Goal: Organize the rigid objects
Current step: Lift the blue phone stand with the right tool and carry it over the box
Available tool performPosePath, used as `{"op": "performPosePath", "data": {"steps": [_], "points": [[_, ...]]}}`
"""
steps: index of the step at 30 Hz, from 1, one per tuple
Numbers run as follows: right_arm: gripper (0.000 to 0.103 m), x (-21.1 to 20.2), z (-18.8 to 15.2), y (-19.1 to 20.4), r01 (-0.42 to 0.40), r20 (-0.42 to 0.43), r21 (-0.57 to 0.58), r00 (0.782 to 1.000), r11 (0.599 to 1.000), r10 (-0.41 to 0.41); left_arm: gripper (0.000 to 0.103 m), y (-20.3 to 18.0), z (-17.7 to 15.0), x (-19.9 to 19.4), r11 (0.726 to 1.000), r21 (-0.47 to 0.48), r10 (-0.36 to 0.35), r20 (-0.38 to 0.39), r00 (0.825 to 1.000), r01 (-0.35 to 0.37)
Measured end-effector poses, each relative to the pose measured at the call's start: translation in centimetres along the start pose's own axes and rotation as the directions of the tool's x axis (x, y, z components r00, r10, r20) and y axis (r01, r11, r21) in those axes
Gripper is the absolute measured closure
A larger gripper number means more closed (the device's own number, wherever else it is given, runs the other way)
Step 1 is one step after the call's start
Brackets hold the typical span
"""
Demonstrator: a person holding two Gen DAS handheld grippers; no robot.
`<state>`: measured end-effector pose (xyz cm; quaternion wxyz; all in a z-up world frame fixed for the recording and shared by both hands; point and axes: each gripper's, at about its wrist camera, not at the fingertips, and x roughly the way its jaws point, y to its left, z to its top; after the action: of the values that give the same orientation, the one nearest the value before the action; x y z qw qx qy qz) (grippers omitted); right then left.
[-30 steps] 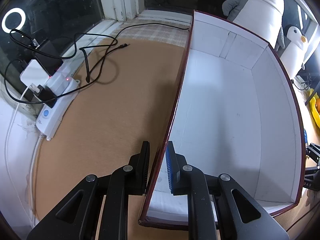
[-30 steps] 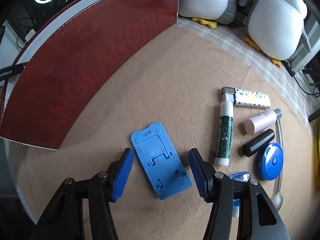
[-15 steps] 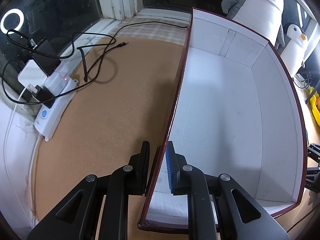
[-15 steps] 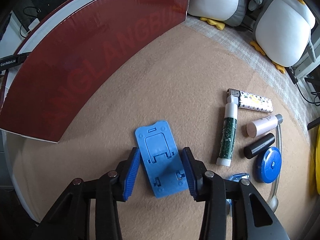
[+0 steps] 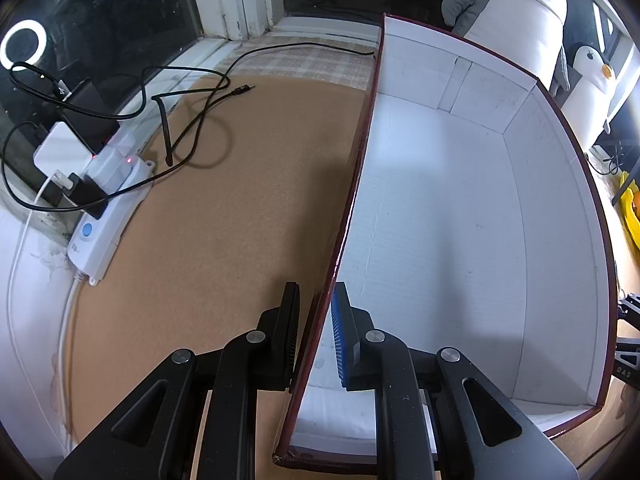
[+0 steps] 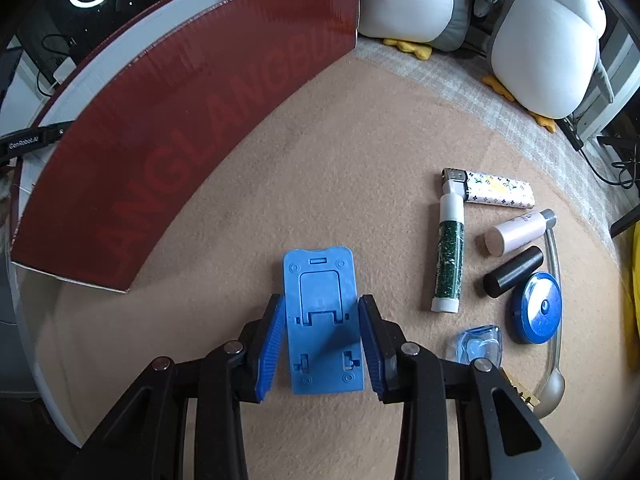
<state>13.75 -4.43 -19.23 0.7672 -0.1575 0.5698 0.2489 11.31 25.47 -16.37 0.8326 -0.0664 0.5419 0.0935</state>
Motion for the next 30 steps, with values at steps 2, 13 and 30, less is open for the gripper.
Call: {"op": "performPosePath", "data": {"steps": [2, 13, 30], "points": [[0.07, -0.6, -0.1, -0.4, 0.0, 0.014, 0.005, 1.0, 1.0, 0.0, 0.089, 0.0, 0.0, 0.1, 1.0, -0.002, -0.002, 0.0, 1.0, 0.002], [0.07, -8.1, 2.2, 2.8, -0.024, 0.167, -0.004, 0.986, 1.0, 0.024, 0.091, 0.5, -0.1, 0.2, 0.999, -0.028, -0.023, 0.013, 1.0, 0.024], [0.07, -7.2, 10.0, 12.2, -0.067, 0.212, -0.157, 0.972, 0.985, 0.1, 0.091, 0.9, -0.8, -0.7, 0.997, -0.072, -0.035, 0.094, 0.995, 0.042]]}}
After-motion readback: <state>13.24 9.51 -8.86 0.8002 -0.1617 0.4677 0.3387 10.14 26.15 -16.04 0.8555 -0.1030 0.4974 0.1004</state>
